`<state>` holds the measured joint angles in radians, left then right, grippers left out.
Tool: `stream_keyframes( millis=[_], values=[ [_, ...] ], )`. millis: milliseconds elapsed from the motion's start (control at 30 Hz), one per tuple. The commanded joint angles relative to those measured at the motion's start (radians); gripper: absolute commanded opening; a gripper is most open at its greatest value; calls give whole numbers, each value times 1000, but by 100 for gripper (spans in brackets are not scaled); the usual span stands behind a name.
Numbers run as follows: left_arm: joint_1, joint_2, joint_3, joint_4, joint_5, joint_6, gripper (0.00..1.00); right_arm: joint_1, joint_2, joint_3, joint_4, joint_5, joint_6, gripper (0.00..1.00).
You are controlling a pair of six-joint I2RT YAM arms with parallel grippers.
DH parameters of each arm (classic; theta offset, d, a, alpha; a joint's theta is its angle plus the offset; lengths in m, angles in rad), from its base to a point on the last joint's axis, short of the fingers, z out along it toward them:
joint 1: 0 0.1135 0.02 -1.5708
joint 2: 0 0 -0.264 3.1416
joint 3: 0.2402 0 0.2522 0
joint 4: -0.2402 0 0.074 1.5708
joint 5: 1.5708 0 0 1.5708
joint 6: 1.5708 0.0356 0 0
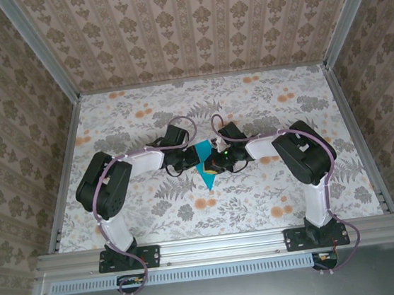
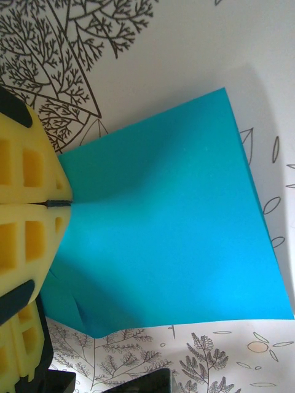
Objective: Fold a paper plane with a square sheet of paper (pick it up from the middle)
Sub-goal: Third fold the triangle at the center of the table.
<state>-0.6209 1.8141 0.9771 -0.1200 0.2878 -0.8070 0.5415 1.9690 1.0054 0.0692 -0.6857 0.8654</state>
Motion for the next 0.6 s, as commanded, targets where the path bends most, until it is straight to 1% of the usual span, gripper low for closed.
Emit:
stream_keyframes(
  millis=[0, 567],
  values=[
    [-7, 25, 14, -24, 8, 22, 6, 6, 22, 17, -44, 16, -22, 1],
    [-7, 27, 9, -30, -6, 20, 6, 5, -31, -22, -58, 68, -28, 1]
  ],
)
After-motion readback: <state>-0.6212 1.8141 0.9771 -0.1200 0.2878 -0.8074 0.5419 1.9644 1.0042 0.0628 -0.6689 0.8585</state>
